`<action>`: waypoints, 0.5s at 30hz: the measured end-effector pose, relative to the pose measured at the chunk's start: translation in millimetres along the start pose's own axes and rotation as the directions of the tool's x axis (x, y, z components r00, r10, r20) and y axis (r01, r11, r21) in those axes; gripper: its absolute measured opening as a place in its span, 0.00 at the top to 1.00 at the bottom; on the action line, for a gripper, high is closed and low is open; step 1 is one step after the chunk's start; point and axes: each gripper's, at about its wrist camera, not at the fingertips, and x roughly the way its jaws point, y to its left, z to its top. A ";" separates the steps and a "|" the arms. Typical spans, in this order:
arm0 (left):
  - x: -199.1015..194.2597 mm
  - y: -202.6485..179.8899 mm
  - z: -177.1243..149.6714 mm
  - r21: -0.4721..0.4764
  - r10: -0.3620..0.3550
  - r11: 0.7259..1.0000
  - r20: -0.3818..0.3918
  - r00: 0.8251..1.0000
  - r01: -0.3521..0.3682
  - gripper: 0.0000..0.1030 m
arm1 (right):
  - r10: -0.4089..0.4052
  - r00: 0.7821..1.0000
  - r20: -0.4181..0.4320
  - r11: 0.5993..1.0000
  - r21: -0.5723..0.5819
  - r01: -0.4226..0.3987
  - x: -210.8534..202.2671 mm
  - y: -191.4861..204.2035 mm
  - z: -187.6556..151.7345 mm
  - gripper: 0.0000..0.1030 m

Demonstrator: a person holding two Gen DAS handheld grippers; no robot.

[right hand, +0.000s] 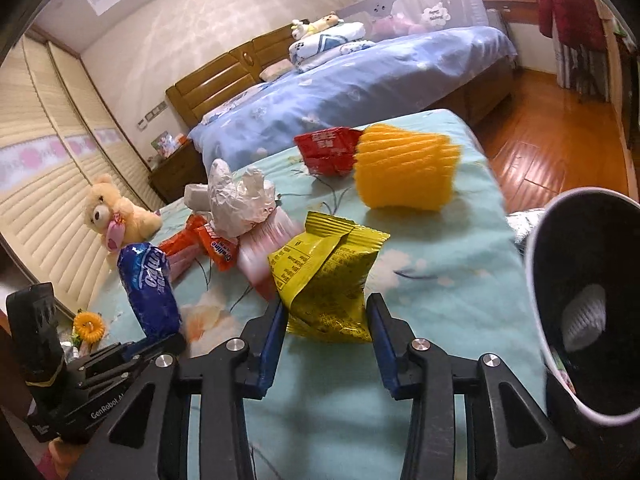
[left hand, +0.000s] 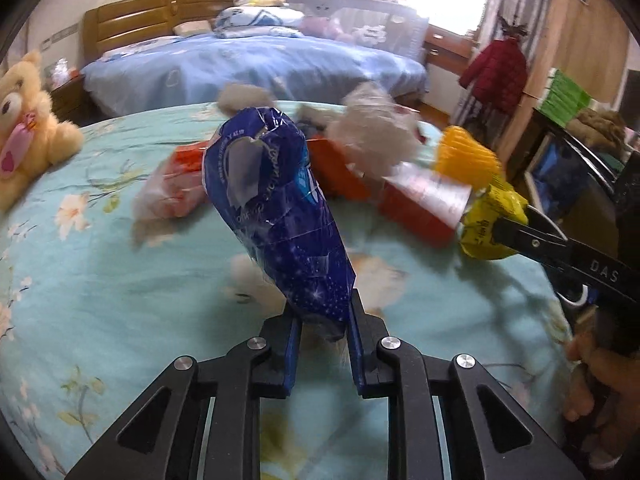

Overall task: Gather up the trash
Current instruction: 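Carry the yellow bag with the right tool while the left tool carries the blue bag to the bin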

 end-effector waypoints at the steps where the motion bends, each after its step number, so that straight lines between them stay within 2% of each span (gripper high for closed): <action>1: -1.9 -5.3 -0.8 0.016 -0.012 1.000 0.002 1.000 0.012 0.82 | -0.001 1.000 0.008 1.000 0.006 0.001 -6.3 -2.3 -1.8 0.60; 15: -2.6 -39.9 2.1 0.135 -0.116 0.984 -0.012 0.993 0.117 0.82 | -0.050 0.996 0.070 0.994 0.096 0.043 -52.6 -38.2 -17.4 0.60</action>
